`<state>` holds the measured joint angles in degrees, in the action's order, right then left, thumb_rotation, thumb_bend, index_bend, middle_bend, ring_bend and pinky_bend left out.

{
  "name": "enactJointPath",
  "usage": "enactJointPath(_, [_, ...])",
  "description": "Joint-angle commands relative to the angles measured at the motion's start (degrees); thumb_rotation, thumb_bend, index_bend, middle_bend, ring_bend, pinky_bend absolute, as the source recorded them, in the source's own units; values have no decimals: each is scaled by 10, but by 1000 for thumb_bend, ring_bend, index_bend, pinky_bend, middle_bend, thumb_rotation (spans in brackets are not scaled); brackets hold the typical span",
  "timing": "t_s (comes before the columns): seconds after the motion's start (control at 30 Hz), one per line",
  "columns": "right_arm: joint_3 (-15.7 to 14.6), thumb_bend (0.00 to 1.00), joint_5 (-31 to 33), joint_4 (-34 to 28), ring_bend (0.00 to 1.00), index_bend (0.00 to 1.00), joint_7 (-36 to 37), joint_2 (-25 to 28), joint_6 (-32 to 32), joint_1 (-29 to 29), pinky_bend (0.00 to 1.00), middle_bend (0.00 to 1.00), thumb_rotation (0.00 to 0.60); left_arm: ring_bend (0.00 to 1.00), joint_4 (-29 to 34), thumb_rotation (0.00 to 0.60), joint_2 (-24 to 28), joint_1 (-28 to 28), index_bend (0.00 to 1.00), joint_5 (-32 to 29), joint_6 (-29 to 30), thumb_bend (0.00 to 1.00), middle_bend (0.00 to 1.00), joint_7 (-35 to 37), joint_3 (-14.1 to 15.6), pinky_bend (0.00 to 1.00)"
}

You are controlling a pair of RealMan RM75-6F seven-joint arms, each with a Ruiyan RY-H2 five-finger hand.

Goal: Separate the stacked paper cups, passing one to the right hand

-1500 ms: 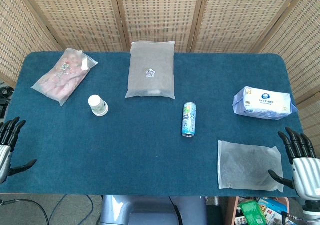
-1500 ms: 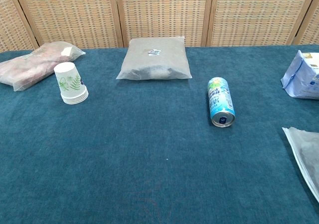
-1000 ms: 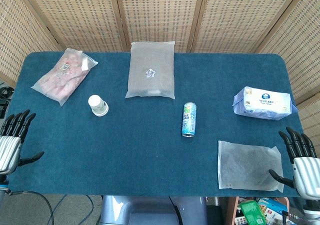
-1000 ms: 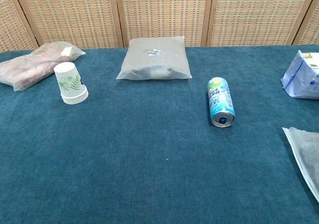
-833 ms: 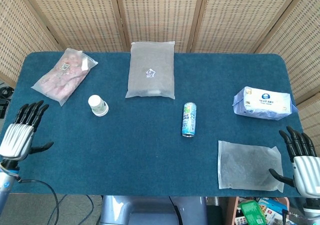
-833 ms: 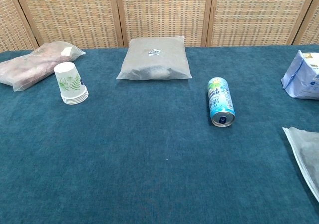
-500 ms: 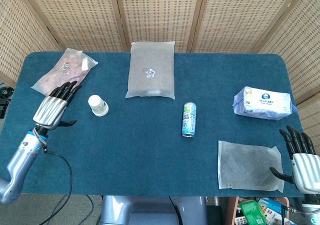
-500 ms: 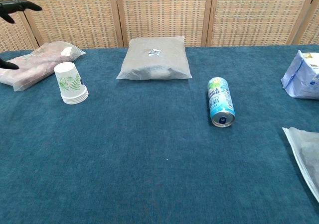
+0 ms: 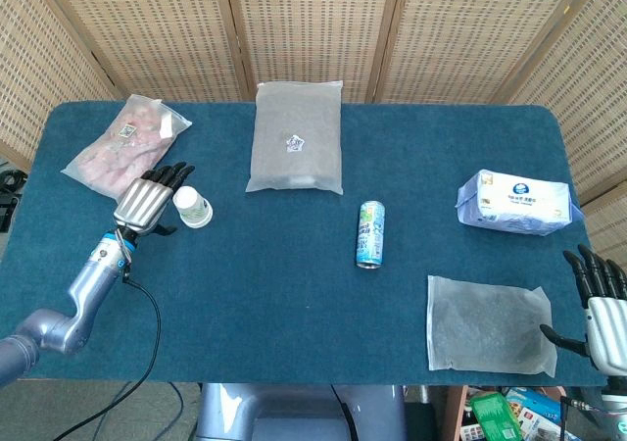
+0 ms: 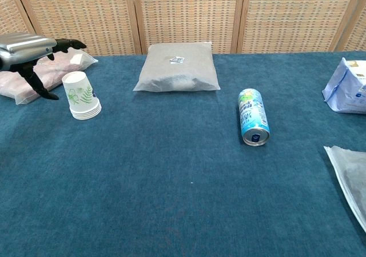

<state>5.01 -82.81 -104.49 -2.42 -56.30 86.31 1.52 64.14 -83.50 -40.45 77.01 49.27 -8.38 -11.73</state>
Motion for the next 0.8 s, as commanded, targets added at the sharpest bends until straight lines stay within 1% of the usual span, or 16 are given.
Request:
enactJointPath(0.03, [0, 0, 0, 0, 0, 0, 1, 0, -1, 0, 0, 0, 600, 144, -15, 600, -15, -11, 48, -8, -12, 111, 109, 4, 3, 238])
enactJointPath(0.17, [0, 0, 1, 1, 0, 0, 0, 0, -1, 0, 0, 0, 600, 166, -38, 600, -35, -21, 80, -11, -12, 111, 137, 10, 4, 260])
enactJointPath(0.4, [1, 0, 4, 0, 0, 0, 1, 0, 1, -1, 0, 0, 600, 237, -74, 600, -62, -35, 185, -20, -5, 111, 227, -1, 0, 312])
enactJointPath(0.67, [3, 0, 12, 4, 0, 0, 6, 1, -4, 1, 0, 0, 600, 270, -106, 600, -77, -41, 218, -45, -18, 111, 260, -14, -1, 346])
enactJointPath(0.8, [3, 0, 13, 5, 0, 0, 5, 0, -6, 2, 0, 0, 600, 324, -120, 600, -86, -44, 261, -53, -22, 112, 308, -2, -3, 396])
